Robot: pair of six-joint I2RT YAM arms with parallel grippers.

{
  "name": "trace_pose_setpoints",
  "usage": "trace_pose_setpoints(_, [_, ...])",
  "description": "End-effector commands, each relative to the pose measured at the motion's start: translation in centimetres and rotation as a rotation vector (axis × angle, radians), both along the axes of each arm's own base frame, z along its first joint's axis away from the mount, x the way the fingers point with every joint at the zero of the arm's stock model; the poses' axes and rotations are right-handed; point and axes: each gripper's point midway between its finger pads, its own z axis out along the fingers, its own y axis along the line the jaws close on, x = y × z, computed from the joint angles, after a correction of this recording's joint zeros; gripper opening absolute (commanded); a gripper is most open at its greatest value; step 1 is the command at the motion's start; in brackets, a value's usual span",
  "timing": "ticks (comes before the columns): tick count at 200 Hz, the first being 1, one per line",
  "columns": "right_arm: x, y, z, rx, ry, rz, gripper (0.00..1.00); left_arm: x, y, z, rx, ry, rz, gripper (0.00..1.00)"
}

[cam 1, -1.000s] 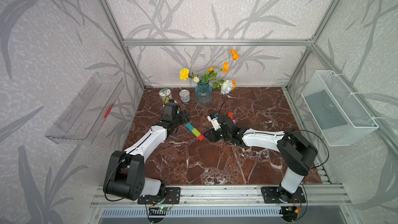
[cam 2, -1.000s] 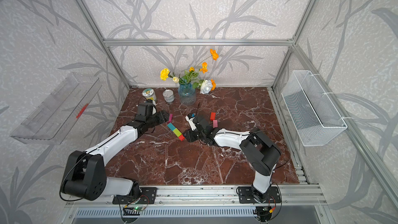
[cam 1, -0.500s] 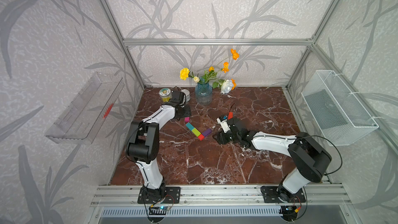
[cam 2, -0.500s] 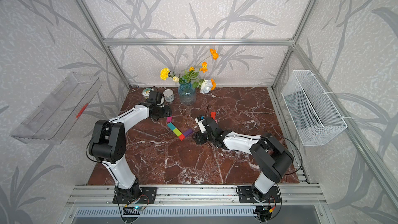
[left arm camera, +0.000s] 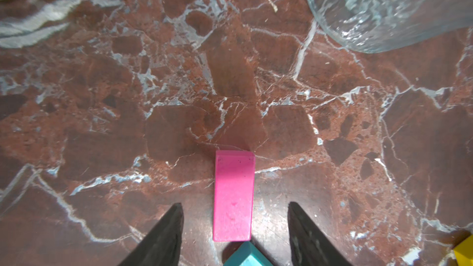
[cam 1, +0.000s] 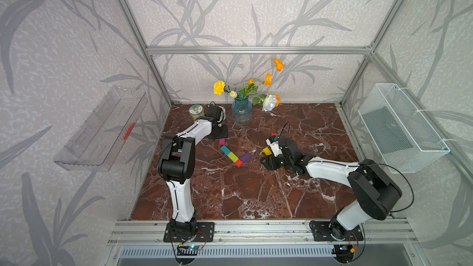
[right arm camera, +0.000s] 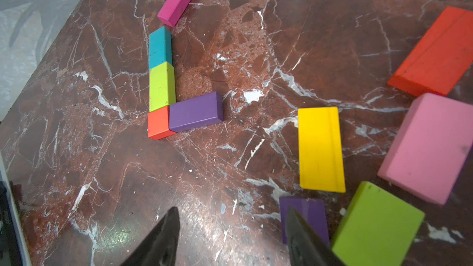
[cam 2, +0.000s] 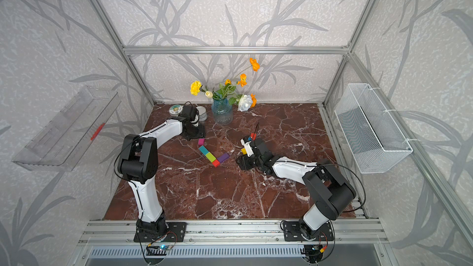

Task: Assemble the letter v with building blocks
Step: Pick up the building block from the center of the board.

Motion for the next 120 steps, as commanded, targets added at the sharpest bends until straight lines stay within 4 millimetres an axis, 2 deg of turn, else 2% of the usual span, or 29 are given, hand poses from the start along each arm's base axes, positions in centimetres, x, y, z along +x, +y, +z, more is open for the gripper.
trace_pose_setpoints(1, [-0.4,-0.3,0.1,0.001,0.0,0.01,0.65,0.4,-0.3,-0.6,-0.015,0.014,-0.014,0.62])
trace_pose_setpoints(27, [-0.5,-0.3,-0.1,0.0,0.007,0.009,0.65,0.1,-0.1,-2.2,-0.006,0.046,-0.007,0.59])
trace_pose_setpoints(66, [-0.6,-0.4,-0.6,-0.004,0.021,0.009,0.65,0.1,0.2,-3.1,0.019,0.06,-0.003,0.56])
trace_pose_setpoints(120, [-0.7,-0.6,-0.9,-0.011,0.034,0.002,0.65,-0.1,-0.2,-3.7,0.009,0.093,-0.027,0.4])
